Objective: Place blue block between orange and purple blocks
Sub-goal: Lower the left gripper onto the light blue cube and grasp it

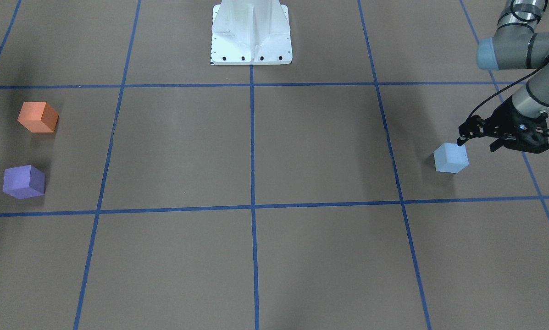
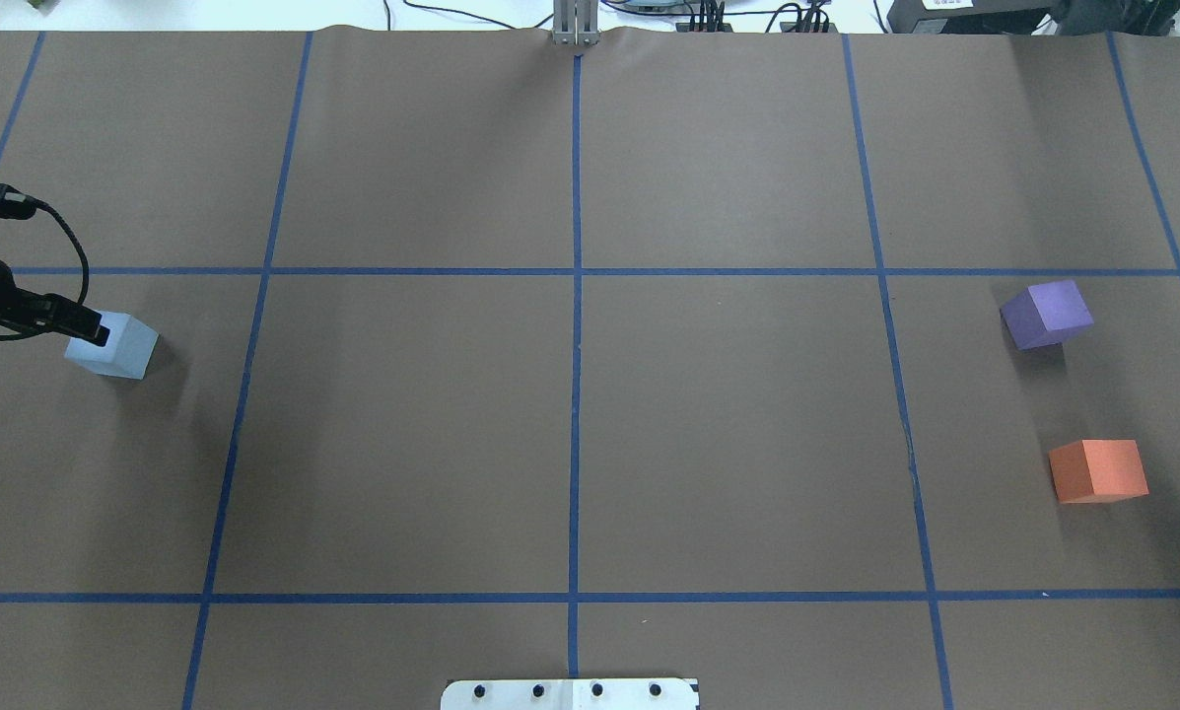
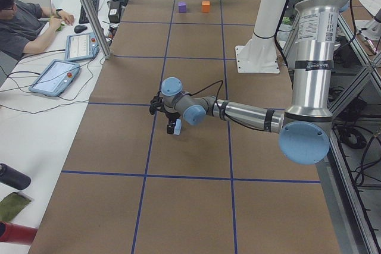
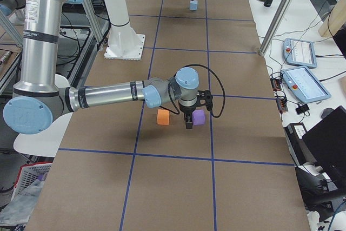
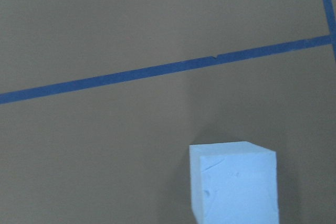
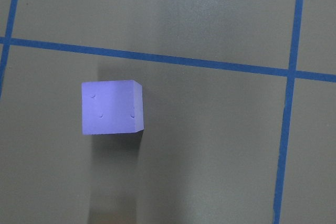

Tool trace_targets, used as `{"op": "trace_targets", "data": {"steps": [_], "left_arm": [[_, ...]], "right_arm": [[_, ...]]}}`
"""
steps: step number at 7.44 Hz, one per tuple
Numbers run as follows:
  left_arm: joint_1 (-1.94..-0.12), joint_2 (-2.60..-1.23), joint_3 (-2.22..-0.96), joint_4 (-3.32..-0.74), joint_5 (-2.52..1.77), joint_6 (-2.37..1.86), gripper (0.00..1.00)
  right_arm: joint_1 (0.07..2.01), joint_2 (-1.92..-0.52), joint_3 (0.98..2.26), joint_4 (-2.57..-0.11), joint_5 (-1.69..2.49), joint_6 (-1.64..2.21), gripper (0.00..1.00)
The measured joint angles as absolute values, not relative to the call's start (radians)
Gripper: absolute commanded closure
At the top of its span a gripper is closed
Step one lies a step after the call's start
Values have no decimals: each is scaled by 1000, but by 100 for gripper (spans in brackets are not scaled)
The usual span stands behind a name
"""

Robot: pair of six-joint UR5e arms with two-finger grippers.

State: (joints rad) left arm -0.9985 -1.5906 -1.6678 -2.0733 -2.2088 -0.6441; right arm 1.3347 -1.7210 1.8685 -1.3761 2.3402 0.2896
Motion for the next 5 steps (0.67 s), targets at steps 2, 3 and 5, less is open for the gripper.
{"op": "trace_targets", "data": {"steps": [2,3,5], "left_arm": [[-971,-1616,-1635,-2080,-2188,-670,0],[-967,-1638,-1601,-2083,-2186,-670,15],[-965,-1663,-1568,-2084,-2185,-665,93]], "right_arm": [[1335,-1721,1868,-1376,2341,289,0],[1335,-1721,1868,-1376,2341,289,0],[1335,-1721,1867,-1376,2341,289,0]]}}
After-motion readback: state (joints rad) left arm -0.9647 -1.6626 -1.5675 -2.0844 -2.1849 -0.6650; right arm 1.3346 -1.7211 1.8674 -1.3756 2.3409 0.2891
